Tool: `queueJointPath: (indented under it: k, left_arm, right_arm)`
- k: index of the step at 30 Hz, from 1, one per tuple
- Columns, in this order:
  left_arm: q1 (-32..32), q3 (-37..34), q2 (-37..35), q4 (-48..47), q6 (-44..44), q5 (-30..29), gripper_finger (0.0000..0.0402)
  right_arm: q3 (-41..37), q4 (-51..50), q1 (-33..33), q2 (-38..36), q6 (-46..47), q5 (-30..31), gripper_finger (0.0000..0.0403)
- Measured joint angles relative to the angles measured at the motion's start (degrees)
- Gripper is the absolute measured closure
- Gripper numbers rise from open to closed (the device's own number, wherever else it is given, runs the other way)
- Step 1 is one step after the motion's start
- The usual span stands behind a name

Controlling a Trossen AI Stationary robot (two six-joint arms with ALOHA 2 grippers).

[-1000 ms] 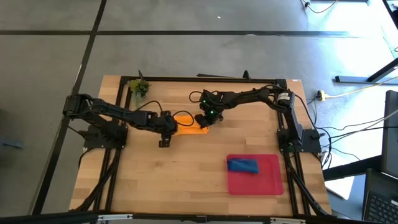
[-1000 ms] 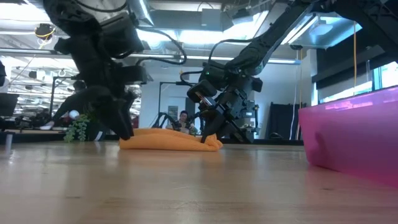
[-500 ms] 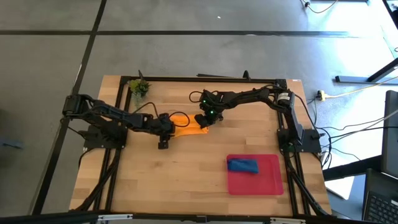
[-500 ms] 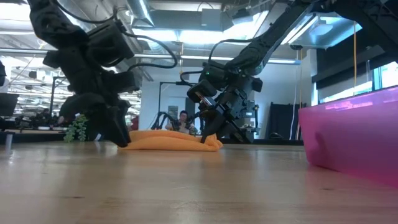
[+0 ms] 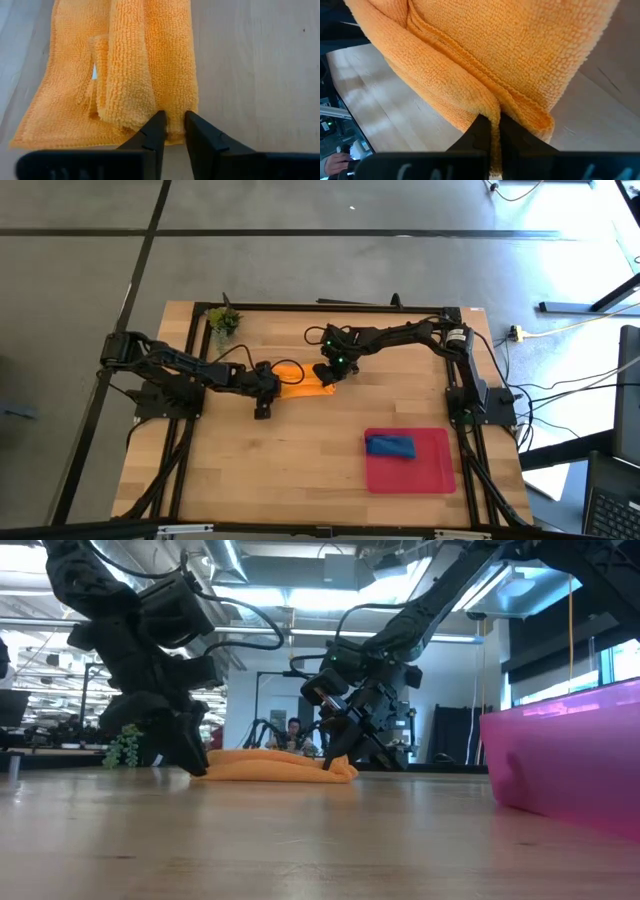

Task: Roll microfiber towels into tight, uniform cylinder then place into a basket
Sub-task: Roll the orange microfiber towel

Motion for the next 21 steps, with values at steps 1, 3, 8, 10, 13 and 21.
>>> queueJointPath:
  k: [1,3,8,10,13,21]
  left_arm:
    - [0.0,0.0,0.0,0.0,0.0,-0.1,0.0348]
    - [0.0,0.0,0.0,-0.1,0.0,-0.2,0.0372]
    - [0.1,0.0,0.0,-0.1,-1.3,1.1,0.0396]
    - [0.2,0.0,0.0,-0.1,-3.0,4.0,0.0399]
    - [0.1,0.0,0.0,0.0,-5.4,9.6,0.0400]
    - [0.1,0.0,0.0,0.0,-8.7,11.5,0.0401]
  right_arm:
    - [0.0,0.0,0.0,0.0,0.0,0.0,0.0389]
    - [0.0,0.0,0.0,0.0,0.0,0.0,0.0389]
    - [0.0,0.0,0.0,0.0,0.0,-0.1,0.0389]
    - [0.0,0.0,0.0,0.0,0.0,-0.1,0.0389]
    - [0.0,0.0,0.0,0.0,-0.3,-0.1,0.0389]
    - [0.0,0.1,0.0,0.0,-1.5,0.1,0.0389]
